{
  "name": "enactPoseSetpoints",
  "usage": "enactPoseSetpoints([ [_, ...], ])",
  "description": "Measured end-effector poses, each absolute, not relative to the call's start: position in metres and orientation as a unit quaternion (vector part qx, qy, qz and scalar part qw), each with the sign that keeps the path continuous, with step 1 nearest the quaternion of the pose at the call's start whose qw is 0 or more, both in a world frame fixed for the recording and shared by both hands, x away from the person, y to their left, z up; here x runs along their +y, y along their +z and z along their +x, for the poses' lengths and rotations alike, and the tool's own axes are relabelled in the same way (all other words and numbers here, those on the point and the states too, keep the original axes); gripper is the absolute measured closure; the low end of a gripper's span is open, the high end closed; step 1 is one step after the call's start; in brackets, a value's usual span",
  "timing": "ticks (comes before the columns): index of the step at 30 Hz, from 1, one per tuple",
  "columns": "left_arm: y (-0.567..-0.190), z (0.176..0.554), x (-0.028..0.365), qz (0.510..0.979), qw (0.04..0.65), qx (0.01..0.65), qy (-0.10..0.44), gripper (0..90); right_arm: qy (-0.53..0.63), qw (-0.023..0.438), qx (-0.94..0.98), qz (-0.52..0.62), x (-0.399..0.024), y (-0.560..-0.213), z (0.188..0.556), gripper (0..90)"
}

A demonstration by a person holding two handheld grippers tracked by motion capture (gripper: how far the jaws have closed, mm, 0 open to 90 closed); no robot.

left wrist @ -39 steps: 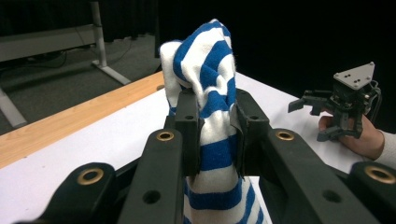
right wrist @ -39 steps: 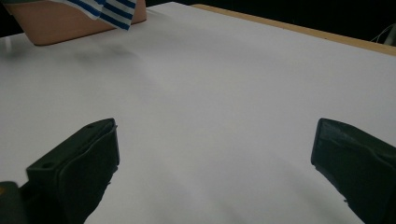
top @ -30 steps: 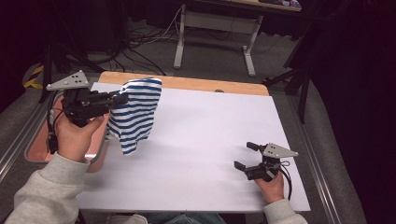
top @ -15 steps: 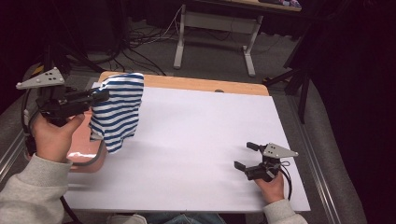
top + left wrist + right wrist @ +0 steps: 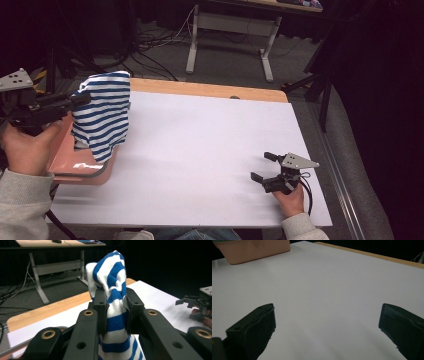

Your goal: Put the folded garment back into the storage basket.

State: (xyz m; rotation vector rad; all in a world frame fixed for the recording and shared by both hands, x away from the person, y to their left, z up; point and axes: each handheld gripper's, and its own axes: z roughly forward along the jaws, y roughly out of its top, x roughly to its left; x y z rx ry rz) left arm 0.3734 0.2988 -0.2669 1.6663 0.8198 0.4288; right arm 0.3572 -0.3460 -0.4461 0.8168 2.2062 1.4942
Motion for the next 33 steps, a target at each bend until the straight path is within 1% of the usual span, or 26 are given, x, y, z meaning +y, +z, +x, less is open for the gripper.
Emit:
enactPoseSetpoints([
  [13, -0.269, 0.365, 0.33, 0.704, 0.57, 0.373, 0.2, 75.1, 0.526, 0.175, 0.78, 0.289, -0.346, -0.446, 0.357, 1.2],
  [18, -0.271, 0.364, 0.337, 0.706, 0.562, 0.38, 0.203, 75.1, 0.526, 0.175, 0.781, 0.288, -0.345, -0.446, 0.357, 1.2],
  [28, -0.286, 0.364, 0.345, 0.715, 0.547, 0.394, 0.188, 75.1, 0.526, 0.173, 0.781, 0.287, -0.345, -0.447, 0.358, 1.2],
  [33, -0.3, 0.366, 0.346, 0.72, 0.539, 0.402, 0.17, 75.1, 0.527, 0.172, 0.782, 0.286, -0.345, -0.447, 0.358, 1.2],
])
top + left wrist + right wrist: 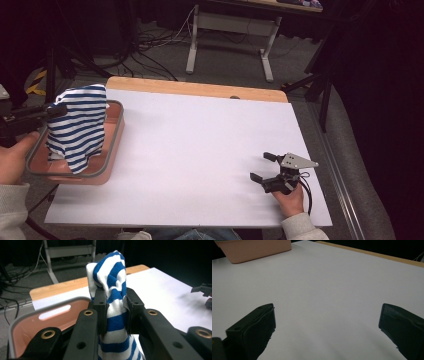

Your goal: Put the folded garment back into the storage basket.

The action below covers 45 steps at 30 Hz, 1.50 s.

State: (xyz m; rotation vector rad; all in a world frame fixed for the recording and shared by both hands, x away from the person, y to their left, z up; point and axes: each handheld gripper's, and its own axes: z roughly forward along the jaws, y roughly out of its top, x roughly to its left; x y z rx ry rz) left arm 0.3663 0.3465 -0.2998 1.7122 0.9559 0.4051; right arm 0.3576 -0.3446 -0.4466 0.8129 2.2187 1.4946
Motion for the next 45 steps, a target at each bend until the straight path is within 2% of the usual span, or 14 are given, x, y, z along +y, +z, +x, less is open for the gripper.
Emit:
enactPoseSetpoints([
  [28, -0.344, 0.397, 0.341, 0.743, 0.503, 0.432, 0.09, 74.1, 0.526, 0.17, 0.783, 0.285, -0.344, -0.447, 0.358, 1.1],
  [45, -0.362, 0.426, 0.34, 0.751, 0.474, 0.452, 0.086, 71.2, 0.525, 0.168, 0.784, 0.285, -0.344, -0.447, 0.358, 1.1],
])
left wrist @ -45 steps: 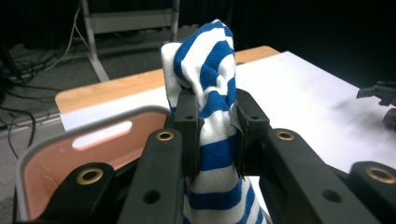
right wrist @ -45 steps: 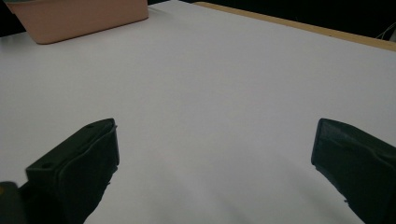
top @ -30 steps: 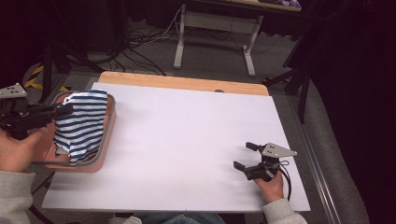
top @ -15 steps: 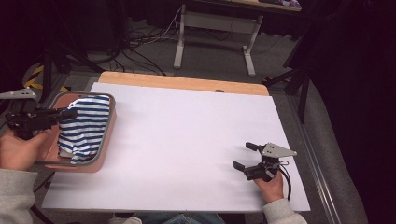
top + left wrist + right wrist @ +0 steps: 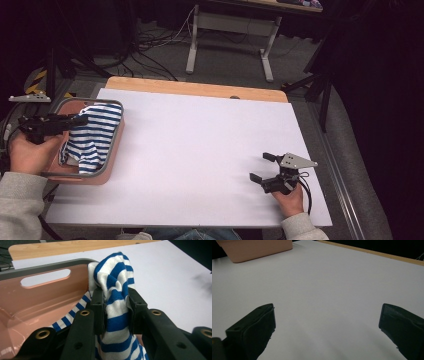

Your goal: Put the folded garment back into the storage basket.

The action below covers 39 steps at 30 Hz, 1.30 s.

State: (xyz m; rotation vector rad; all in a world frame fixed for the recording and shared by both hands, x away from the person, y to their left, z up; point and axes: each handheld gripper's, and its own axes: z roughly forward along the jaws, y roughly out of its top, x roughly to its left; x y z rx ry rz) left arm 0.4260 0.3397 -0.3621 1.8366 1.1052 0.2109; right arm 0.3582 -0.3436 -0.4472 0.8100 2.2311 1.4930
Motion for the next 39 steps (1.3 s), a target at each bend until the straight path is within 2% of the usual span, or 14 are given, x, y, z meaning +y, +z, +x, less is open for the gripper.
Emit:
enactPoseSetpoints([
  [20, -0.375, 0.449, 0.352, 0.753, 0.439, 0.479, 0.108, 65.9, 0.526, 0.167, 0.784, 0.285, -0.344, -0.447, 0.358, 1.1],
  [27, -0.383, 0.456, 0.353, 0.761, 0.419, 0.488, 0.084, 65.4, 0.526, 0.166, 0.784, 0.284, -0.344, -0.447, 0.358, 1.0],
  [33, -0.384, 0.457, 0.353, 0.763, 0.41, 0.492, 0.086, 64.9, 0.527, 0.165, 0.784, 0.284, -0.343, -0.447, 0.358, 1.1],
  [39, -0.385, 0.461, 0.357, 0.76, 0.39, 0.507, 0.112, 58.9, 0.526, 0.166, 0.785, 0.284, -0.343, -0.447, 0.358, 1.1],
])
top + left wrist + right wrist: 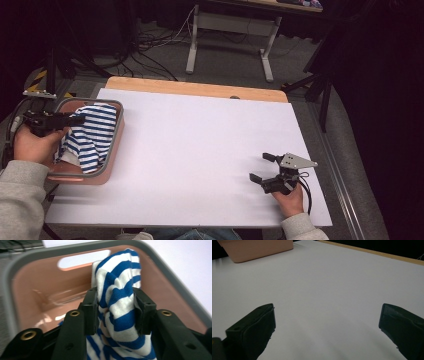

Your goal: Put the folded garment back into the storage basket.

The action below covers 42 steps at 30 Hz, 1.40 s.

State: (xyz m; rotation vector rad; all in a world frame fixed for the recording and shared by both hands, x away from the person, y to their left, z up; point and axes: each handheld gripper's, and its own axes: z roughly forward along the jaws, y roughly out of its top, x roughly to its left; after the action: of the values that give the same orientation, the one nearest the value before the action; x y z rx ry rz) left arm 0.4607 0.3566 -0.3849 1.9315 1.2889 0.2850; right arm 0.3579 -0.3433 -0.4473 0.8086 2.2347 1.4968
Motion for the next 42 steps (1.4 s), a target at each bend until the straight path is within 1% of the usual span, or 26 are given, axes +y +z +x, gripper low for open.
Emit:
enactPoseSetpoints([
  [1, -0.385, 0.461, 0.357, 0.76, 0.382, 0.512, 0.124, 58.9, 0.525, 0.166, 0.785, 0.284, -0.343, -0.447, 0.358, 1.0],
  [2, -0.384, 0.461, 0.357, 0.757, 0.375, 0.519, 0.133, 56.4, 0.525, 0.166, 0.785, 0.284, -0.343, -0.447, 0.358, 1.1],
  [3, -0.383, 0.461, 0.358, 0.755, 0.368, 0.523, 0.149, 52.4, 0.525, 0.166, 0.785, 0.284, -0.343, -0.447, 0.358, 1.1],
  [4, -0.382, 0.461, 0.359, 0.75, 0.364, 0.528, 0.162, 45.9, 0.526, 0.165, 0.785, 0.284, -0.343, -0.447, 0.358, 1.1],
  [6, -0.38, 0.459, 0.364, 0.735, 0.369, 0.541, 0.177, 36.4, 0.527, 0.164, 0.785, 0.283, -0.343, -0.448, 0.358, 1.1],
  [9, -0.378, 0.457, 0.364, 0.729, 0.368, 0.545, 0.19, 30.4, 0.527, 0.162, 0.784, 0.285, -0.344, -0.448, 0.358, 1.1],
  [11, -0.374, 0.453, 0.363, 0.727, 0.367, 0.543, 0.204, 29.5, 0.527, 0.163, 0.784, 0.284, -0.344, -0.448, 0.358, 1.1],
  [13, -0.37, 0.448, 0.361, 0.728, 0.372, 0.537, 0.208, 29.6, 0.527, 0.163, 0.784, 0.284, -0.343, -0.448, 0.358, 1.1],
  [15, -0.367, 0.443, 0.359, 0.733, 0.38, 0.53, 0.192, 33.0, 0.527, 0.163, 0.784, 0.284, -0.343, -0.447, 0.358, 1.1],
  [17, -0.367, 0.44, 0.356, 0.74, 0.379, 0.527, 0.174, 31.9, 0.528, 0.162, 0.784, 0.284, -0.343, -0.447, 0.358, 1.0],
  [20, -0.371, 0.435, 0.353, 0.753, 0.356, 0.531, 0.157, 32.2, 0.528, 0.162, 0.784, 0.283, -0.343, -0.447, 0.358, 1.1],
  [21, -0.371, 0.435, 0.353, 0.753, 0.356, 0.531, 0.157, 33.5, 0.528, 0.162, 0.784, 0.283, -0.343, -0.447, 0.358, 1.1],
  [22, -0.376, 0.438, 0.352, 0.757, 0.348, 0.536, 0.139, 34.3, 0.527, 0.163, 0.785, 0.283, -0.343, -0.447, 0.358, 1.1],
  [23, -0.376, 0.438, 0.352, 0.757, 0.348, 0.536, 0.139, 36.5, 0.527, 0.163, 0.785, 0.283, -0.343, -0.447, 0.358, 1.1],
  [24, -0.381, 0.441, 0.352, 0.759, 0.345, 0.541, 0.114, 40.5, 0.527, 0.163, 0.785, 0.283, -0.343, -0.447, 0.358, 1.1],
  [25, -0.381, 0.441, 0.352, 0.759, 0.345, 0.541, 0.114, 44.6, 0.527, 0.163, 0.785, 0.283, -0.343, -0.447, 0.358, 1.1],
  [26, -0.386, 0.444, 0.351, 0.759, 0.344, 0.545, 0.09, 50.8, 0.527, 0.162, 0.785, 0.283, -0.343, -0.447, 0.358, 1.1],
  [27, -0.386, 0.444, 0.351, 0.759, 0.344, 0.545, 0.09, 58.7, 0.527, 0.162, 0.785, 0.283, -0.343, -0.447, 0.358, 1.1],
  [28, -0.388, 0.444, 0.35, 0.763, 0.345, 0.541, 0.08, 58.7, 0.527, 0.162, 0.785, 0.283, -0.343, -0.447, 0.358, 1.1],
  [29, -0.389, 0.445, 0.349, 0.765, 0.345, 0.538, 0.076, 67.2, 0.527, 0.161, 0.785, 0.283, -0.343, -0.447, 0.358, 1.1],
  [31, -0.386, 0.443, 0.347, 0.766, 0.351, 0.535, 0.071, 78.0, 0.527, 0.161, 0.785, 0.282, -0.343, -0.447, 0.358, 1.1],
  [34, -0.379, 0.437, 0.341, 0.769, 0.359, 0.525, 0.064, 81.0, 0.527, 0.161, 0.785, 0.282, -0.343, -0.447, 0.358, 1.1],
  [36, -0.377, 0.435, 0.339, 0.77, 0.361, 0.522, 0.064, 81.2, 0.527, 0.162, 0.785, 0.282, -0.343, -0.447, 0.358, 1.1],
  [42, -0.36, 0.418, 0.331, 0.77, 0.397, 0.497, 0.045, 81.7, 0.527, 0.162, 0.786, 0.281, -0.343, -0.447, 0.358, 1.1],
])
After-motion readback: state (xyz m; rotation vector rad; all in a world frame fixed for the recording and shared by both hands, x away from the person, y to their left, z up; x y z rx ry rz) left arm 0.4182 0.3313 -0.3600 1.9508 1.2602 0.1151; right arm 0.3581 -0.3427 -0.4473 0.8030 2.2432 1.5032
